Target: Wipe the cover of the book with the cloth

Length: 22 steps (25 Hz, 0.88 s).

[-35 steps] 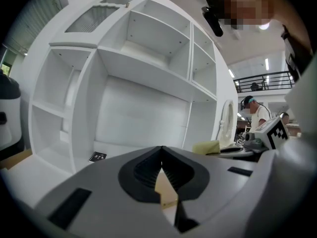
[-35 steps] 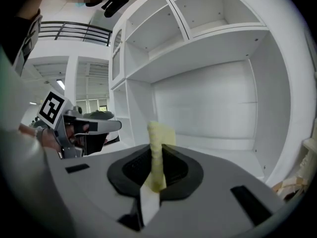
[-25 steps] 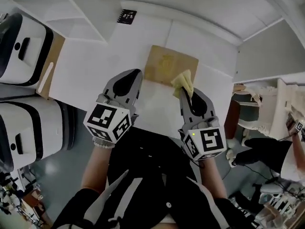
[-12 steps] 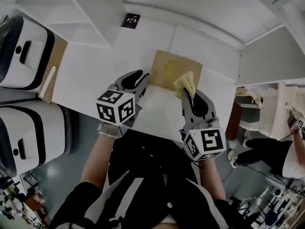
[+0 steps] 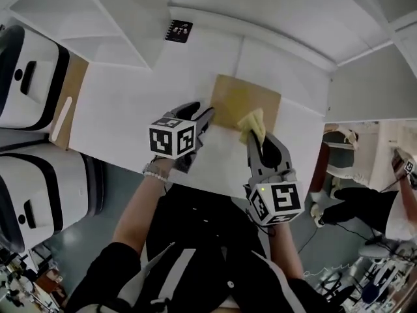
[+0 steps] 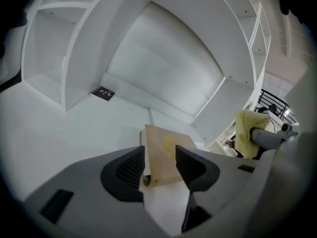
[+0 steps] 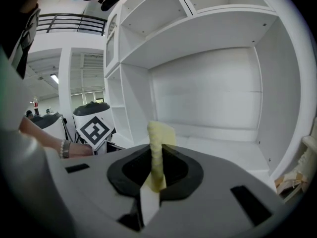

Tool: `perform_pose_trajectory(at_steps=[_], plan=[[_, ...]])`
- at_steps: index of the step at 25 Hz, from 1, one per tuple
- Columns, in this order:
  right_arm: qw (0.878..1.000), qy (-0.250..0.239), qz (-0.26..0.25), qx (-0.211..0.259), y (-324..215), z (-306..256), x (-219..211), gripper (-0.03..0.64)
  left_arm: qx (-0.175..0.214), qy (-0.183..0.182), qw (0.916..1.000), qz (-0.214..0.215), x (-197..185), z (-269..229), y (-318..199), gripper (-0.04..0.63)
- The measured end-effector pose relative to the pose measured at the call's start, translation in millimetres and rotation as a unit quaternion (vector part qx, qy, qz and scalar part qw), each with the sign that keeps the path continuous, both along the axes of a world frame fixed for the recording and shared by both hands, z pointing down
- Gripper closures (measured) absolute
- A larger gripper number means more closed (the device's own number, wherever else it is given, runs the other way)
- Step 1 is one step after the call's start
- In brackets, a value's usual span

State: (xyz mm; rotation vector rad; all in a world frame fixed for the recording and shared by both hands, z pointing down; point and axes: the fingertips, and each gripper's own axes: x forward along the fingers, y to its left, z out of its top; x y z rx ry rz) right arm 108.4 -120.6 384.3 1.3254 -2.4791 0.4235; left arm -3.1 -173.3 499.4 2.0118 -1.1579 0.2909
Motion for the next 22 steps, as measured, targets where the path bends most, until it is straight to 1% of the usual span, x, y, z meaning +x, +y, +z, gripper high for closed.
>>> perform_pose_trajectory(at_steps=[7,12,17,20,22], plan=[[1.000,0.015,0.007,-0.014,-5,14,-4,0.578,-0.032,-0.004,0.9994,0.013,14,31,-7,0.403],[0.999,0.025,0.005,-0.019,-8,22,-5,0.578,-0.056,-0.005,0.9984,0.013,17,48,-5,0.403],[0.999,0.033,0.004,-0.024,-13,30,-6,0.578,-0.060,-0.007,0.9982,0.006,18,56,-7,0.405],[0.999,0.036,0.004,-0.027,-15,35,-6,0.578,-0.059,-0.015,0.9981,0.007,18,58,-7,0.407],[0.999,0.041,0.004,-0.030,-17,39,-5,0.578,-0.050,-0.026,0.9983,0.013,19,57,-7,0.408]])
